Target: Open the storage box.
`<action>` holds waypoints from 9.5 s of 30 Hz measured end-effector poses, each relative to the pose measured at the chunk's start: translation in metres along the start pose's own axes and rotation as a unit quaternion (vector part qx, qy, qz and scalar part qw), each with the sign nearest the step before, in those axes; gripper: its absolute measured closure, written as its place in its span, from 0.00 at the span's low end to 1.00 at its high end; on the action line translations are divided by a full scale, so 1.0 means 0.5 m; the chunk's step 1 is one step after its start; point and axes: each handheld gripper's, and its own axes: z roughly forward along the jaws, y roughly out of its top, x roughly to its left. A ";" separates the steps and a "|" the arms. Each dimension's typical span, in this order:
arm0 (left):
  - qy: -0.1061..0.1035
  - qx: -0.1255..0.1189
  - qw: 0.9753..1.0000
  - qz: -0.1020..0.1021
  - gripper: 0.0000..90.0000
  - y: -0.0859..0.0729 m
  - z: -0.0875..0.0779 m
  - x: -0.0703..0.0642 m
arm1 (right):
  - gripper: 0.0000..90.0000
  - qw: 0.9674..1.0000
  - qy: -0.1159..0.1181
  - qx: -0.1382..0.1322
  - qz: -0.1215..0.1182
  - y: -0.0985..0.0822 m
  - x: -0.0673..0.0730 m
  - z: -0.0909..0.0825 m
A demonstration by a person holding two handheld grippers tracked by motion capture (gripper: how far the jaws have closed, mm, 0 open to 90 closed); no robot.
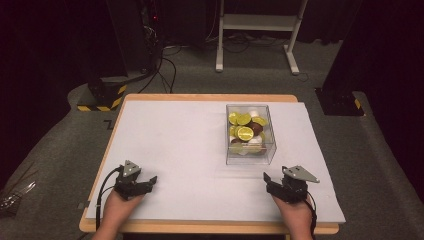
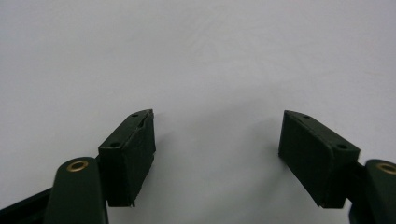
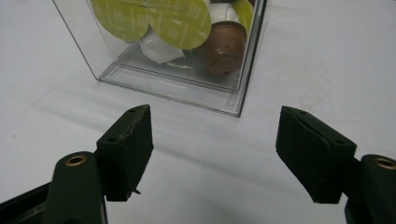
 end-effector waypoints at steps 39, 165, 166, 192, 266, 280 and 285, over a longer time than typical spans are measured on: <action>-0.001 0.004 1.000 0.004 0.30 0.001 -0.001 0.002 | 0.25 1.000 -0.005 -0.016 -0.008 0.044 0.086 0.060; -0.002 -0.009 1.000 -0.008 0.29 -0.003 0.000 -0.004 | 0.36 0.994 -0.083 -0.057 0.048 0.059 0.158 0.059; -0.002 -0.009 1.000 -0.008 0.29 -0.003 0.000 -0.004 | 0.36 0.994 -0.083 -0.058 0.048 0.057 0.159 0.057; -0.001 -0.005 1.000 -0.003 0.29 -0.002 -0.001 -0.003 | 0.36 0.994 -0.082 -0.059 0.047 0.021 0.183 0.006; 0.000 -0.009 1.000 -0.009 0.29 -0.003 0.000 -0.005 | 0.46 0.991 -0.034 -0.110 0.062 0.043 0.090 -0.070; 0.000 -0.009 1.000 -0.009 0.29 -0.003 0.000 -0.005 | 0.53 0.991 -0.022 -0.123 0.040 0.109 0.060 -0.030; 0.000 -0.012 1.000 -0.014 0.29 -0.003 0.000 -0.006 | 0.55 0.991 -0.021 -0.132 0.027 0.131 0.055 -0.030</action>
